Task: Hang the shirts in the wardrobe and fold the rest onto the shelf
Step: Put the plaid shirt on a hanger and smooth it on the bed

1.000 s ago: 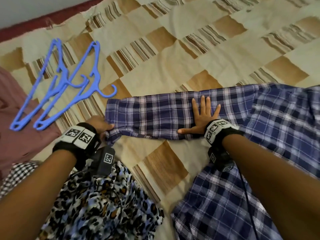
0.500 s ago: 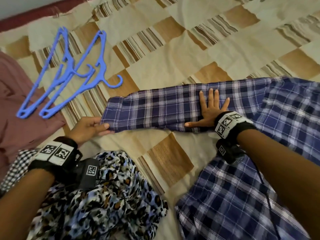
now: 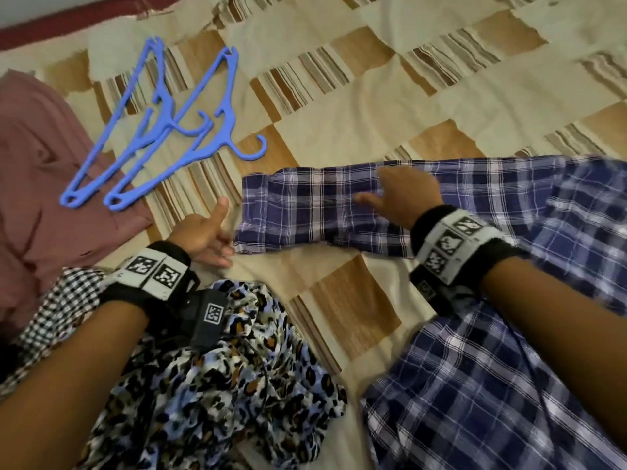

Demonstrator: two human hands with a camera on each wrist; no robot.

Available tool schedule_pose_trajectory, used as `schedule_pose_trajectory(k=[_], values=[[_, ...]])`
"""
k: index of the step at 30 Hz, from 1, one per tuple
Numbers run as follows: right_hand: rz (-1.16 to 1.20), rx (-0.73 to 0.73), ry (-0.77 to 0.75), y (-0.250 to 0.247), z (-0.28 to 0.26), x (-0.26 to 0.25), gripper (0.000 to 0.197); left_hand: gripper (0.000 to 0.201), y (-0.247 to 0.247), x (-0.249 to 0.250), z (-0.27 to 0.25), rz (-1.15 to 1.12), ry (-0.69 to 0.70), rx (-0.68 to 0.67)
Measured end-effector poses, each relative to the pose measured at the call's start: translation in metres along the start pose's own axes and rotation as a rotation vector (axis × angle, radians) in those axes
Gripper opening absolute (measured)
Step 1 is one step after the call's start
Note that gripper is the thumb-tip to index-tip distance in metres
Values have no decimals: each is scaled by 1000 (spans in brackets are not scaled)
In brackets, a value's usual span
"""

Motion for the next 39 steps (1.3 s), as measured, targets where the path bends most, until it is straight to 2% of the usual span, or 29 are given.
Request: schedule_pose_trajectory(k=[2, 4, 5, 8, 10, 14, 17, 19, 21, 24, 26, 27, 28, 30, 32, 34, 35, 36, 37, 38, 39], values=[[171, 68, -93, -11, 15, -46, 51, 68, 19, 3, -17, -28, -75, -129], [244, -3, -189, -2, 35, -91, 50, 57, 35, 7, -28, -109, -130, -254], [248, -67, -215, 6, 43, -110, 47, 49, 38, 9, -28, -141, -133, -257], [248, -249, -237, 29, 59, -145, 40, 21, 31, 13, -12, -244, -36, -89], [260, -267, -265, 28, 67, -155, 30, 3, 27, 15, -9, -342, -6, -55], [466, -256, -274, 23, 83, -164, 14, 10, 17, 3, -1, -460, -55, -138], [374, -311, -285, 38, 81, -168, 38, 14, 11, -15, 13, -330, -114, -136], [239, -243, -280, 41, 80, -166, 48, 14, 14, -19, 19, -204, -124, -116], [242, -84, -221, 21, 77, -154, 52, 9, 22, -11, 23, -94, -130, -134], [349, 154, -162, -16, 52, -123, 43, 23, 24, 12, 27, -94, -129, -108], [379, 230, -110, -23, 24, -101, 29, 52, 24, 29, 37, -89, 0, -19], [368, 220, -77, -16, 9, -88, 27, 65, 26, 39, 42, -38, 98, 31], [345, 166, -73, -1, -1, -92, 32, 69, 19, 42, 48, 33, 185, 94], [213, -73, -74, 44, -22, -87, 61, 65, 25, 52, 50, 164, 279, 170], [94, -223, -152, 83, -28, -105, 77, 60, 9, 55, 46, 468, 348, 326], [61, -240, -174, 100, -28, -107, 80, 60, 19, 77, 25, 788, 659, 452], [69, -240, -181, 102, -25, -107, 81, 61, 34, 91, 5, 858, 873, 424], [79, -247, -176, 102, -26, -96, 82, 59, 62, 101, -13, 881, 1036, 334], [104, -259, -195, 104, -23, -105, 83, 59, 75, 95, -20, 915, 1121, 210], [120, -271, -208, 104, -22, -105, 84, 59, 91, 89, -26, 1005, 1114, 115], [136, -266, -206, 102, -22, -94, 83, 61, 109, 85, -25, 1139, 1046, 32]])
Point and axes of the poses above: each hand's wrist, its own z-axis towards the middle knuckle, its own y-axis out of the palm, x = y × z, the point moved 8 cm from there along z, towards the middle knuckle, and after that the axes turned 15 degrees about x, right-handed, at the moved point
